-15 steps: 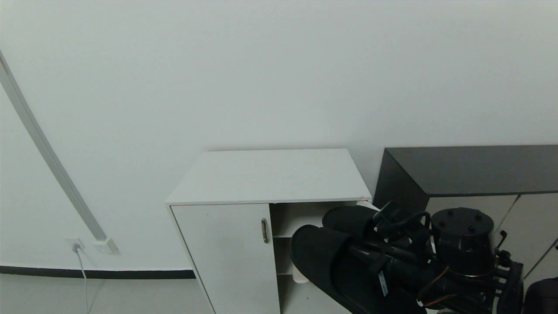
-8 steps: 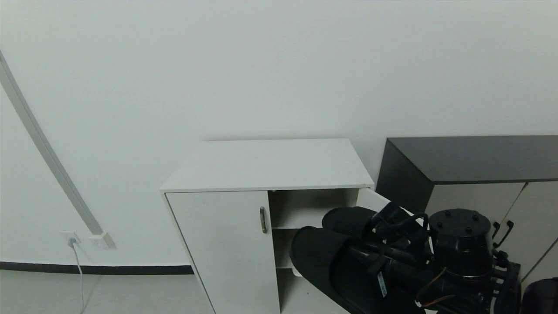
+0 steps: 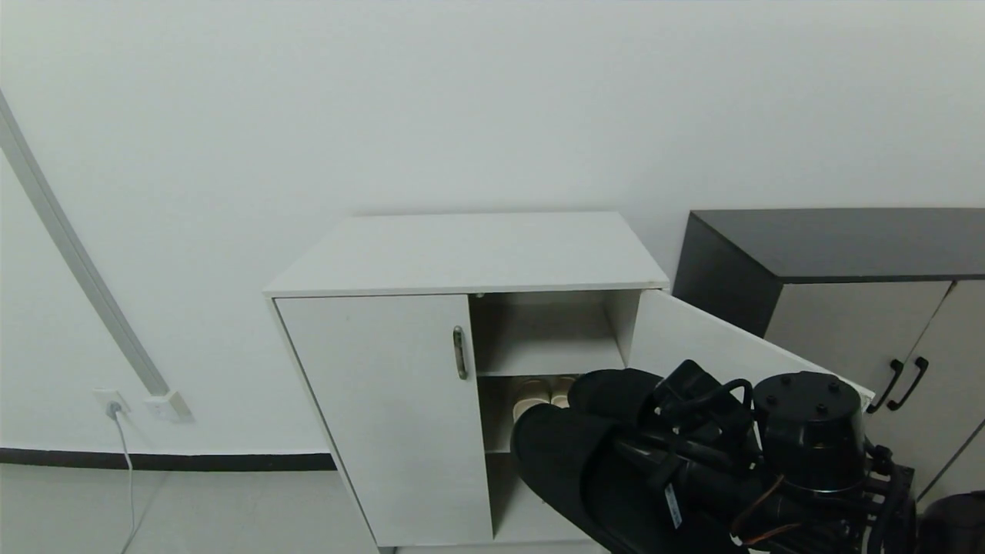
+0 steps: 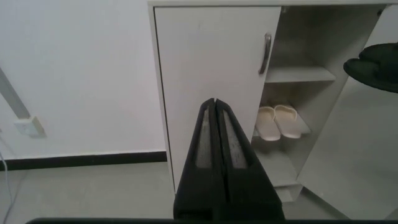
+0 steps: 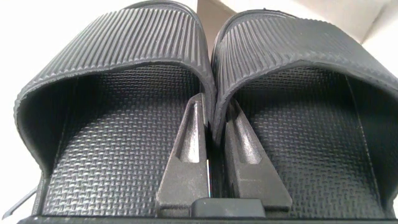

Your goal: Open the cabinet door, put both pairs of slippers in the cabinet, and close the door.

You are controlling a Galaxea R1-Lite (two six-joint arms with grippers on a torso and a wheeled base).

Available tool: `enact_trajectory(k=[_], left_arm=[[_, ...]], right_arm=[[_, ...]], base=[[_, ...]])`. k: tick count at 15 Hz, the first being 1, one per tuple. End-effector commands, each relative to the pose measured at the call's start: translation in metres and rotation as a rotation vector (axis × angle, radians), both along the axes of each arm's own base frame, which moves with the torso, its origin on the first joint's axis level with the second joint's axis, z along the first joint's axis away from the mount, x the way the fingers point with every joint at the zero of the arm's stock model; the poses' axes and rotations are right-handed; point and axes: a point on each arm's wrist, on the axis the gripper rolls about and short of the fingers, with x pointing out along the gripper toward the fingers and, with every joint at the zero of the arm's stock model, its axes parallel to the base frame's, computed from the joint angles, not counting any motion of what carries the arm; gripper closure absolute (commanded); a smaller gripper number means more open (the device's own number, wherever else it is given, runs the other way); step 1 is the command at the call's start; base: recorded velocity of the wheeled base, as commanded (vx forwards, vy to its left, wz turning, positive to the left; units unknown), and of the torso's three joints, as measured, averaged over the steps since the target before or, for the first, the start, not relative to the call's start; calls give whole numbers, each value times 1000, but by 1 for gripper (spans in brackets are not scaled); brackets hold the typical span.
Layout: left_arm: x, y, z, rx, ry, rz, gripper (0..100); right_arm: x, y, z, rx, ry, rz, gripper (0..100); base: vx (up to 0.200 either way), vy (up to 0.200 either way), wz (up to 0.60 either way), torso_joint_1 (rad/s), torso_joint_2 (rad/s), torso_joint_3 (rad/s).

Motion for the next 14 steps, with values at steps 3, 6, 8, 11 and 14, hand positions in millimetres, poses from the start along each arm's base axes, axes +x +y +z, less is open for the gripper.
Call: enact_trajectory(k=[3,6,8,11,14], left_arm=[[0,0,0,-1,1,1,100],[0,0,0,-1,0,-1,100],[0,0,0,-1,0,1,100],[0,0,0,-1,0,-1,100],[0,0,0,-1,0,1,100]], right_arm=[[0,1,-2,-4,5,4,100],[-2,3,-1,-3,3,12,100],[-2,3,-2,-3,5,11,100],[-2,2,-1,-1,3,11,100],[-4,2,-2,-3,5,13,100]], base=[[0,0,0,-183,520,317],[0,0,0,-168,499,326],[0,0,0,-154,481,330],[0,0,0,-128,473,336],[0,0,0,-105,460,351]])
